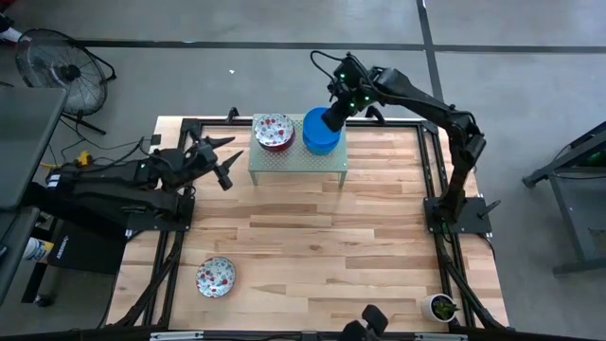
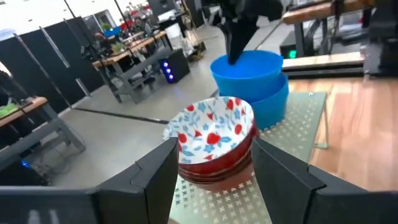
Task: Pick & Place Mini bowls
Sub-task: Stack the blue bowl on top of the stacked blue bowls on the shelf
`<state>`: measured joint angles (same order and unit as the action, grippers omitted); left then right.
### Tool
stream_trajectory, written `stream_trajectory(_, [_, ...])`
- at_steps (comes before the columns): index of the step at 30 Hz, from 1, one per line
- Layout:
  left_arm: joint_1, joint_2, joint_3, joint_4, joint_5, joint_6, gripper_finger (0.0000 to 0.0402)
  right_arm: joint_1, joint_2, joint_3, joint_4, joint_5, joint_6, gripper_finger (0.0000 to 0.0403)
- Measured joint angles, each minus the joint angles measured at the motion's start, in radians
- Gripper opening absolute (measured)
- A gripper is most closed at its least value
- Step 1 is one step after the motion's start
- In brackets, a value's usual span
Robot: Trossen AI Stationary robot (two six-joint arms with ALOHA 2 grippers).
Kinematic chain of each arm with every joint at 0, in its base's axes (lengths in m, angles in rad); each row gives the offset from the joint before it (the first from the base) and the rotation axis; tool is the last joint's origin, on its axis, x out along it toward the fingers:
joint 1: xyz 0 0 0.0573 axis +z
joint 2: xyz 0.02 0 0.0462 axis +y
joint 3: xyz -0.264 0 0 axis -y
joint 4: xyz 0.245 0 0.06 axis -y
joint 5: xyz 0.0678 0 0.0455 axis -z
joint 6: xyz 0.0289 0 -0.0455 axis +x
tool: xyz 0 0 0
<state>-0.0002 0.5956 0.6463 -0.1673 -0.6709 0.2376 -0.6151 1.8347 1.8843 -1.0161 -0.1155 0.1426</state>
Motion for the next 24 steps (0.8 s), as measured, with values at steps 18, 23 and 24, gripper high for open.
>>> stream_trajectory(18, [0.000, -0.062, -0.045, 0.007, 0.006, -0.004, 0.0197, 0.012, -0.005, -0.134, 0.070, 0.046, 0.195, 0.0000])
stream_trajectory(23, [0.000, -0.062, -0.045, 0.006, 0.008, -0.004, 0.0197, 0.016, -0.010, -0.134, 0.074, 0.046, 0.198, 0.0001])
stream_trajectory(24, [0.000, -0.062, -0.045, 0.003, 0.008, -0.004, 0.0197, 0.016, -0.012, -0.135, 0.072, 0.045, 0.198, 0.0001])
